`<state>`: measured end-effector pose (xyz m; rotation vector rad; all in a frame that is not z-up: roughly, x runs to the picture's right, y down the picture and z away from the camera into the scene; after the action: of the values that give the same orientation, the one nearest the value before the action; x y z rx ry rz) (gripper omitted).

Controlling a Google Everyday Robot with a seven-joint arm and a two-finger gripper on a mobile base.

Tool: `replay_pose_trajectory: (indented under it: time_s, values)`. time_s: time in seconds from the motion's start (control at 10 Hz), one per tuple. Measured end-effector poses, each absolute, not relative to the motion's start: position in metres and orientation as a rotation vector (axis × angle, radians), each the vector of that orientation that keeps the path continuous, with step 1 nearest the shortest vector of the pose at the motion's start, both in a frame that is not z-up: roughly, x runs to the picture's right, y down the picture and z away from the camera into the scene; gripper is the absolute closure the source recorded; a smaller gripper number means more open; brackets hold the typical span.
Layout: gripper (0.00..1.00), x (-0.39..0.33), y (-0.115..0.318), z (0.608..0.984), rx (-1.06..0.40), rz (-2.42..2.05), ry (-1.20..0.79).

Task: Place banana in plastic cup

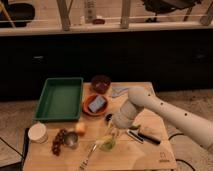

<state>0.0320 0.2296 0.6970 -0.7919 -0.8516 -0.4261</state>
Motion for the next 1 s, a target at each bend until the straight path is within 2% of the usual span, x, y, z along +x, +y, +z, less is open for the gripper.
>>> replay_pose_trajectory:
  time_s: [0.1, 0.2, 0.4, 0.6, 0.7, 1.0]
  values:
    - [0.99, 0.0316, 0.2306, 0.6965, -0.795, -0.424, -0.852]
    - [0.93, 0.0304, 0.2314, 0.6958, -0.798, -0.42, -0.852]
    - [0.71, 0.0268, 0.232, 0.6952, -0.799, -0.41, -0.852]
    - [0.56, 0.0254, 0.2322, 0.6943, -0.801, -0.406, -0.849]
    - [0.4, 0.0247, 0.2321, 0.6938, -0.804, -0.403, -0.848]
    - [0.2, 0.0253, 0.2321, 0.6936, -0.805, -0.4, -0.848]
